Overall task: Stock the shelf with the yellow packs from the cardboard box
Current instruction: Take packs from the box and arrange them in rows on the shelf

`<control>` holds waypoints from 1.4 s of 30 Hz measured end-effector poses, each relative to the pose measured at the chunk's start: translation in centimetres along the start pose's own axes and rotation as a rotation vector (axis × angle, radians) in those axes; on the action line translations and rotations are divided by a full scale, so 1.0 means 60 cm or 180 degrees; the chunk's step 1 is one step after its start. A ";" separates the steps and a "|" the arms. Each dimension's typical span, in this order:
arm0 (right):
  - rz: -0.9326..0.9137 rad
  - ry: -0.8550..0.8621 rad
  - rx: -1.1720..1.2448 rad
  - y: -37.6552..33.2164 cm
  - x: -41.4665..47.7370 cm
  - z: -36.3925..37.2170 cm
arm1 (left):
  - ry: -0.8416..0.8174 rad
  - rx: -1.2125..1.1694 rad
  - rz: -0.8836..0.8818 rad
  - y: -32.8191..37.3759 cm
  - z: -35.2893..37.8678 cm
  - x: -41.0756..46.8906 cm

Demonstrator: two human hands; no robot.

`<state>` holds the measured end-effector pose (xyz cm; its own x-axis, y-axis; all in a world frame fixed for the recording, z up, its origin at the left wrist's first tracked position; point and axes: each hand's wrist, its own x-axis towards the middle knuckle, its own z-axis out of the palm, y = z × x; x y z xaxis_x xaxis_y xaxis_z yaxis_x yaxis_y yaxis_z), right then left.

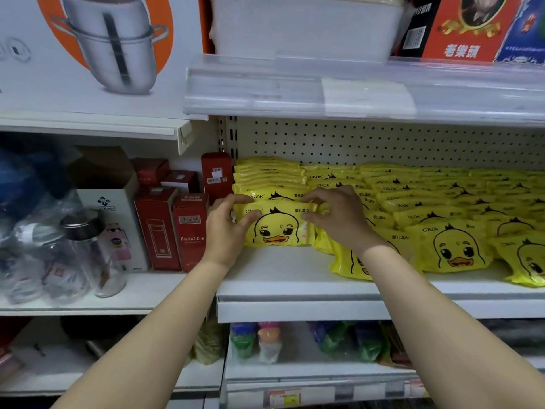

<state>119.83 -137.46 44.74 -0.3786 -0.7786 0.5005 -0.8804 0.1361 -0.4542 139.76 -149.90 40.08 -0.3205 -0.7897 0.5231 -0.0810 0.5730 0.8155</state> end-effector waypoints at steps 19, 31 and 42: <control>0.0444 -0.0570 0.1284 -0.018 -0.007 -0.009 | -0.0406 -0.0375 -0.0289 0.033 -0.020 -0.009; 0.0383 -0.0412 0.1363 -0.018 -0.013 -0.006 | -0.1056 -0.0290 -0.0416 0.060 -0.042 0.006; 0.0440 -0.0168 0.1464 -0.026 -0.019 -0.007 | -0.1525 -0.0067 -0.0508 0.078 -0.044 0.023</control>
<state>121.51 -136.53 45.18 -0.4577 -0.8039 0.3799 -0.6008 -0.0353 -0.7986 141.46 -148.88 45.26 -0.7033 -0.6750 0.2231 -0.1468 0.4450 0.8834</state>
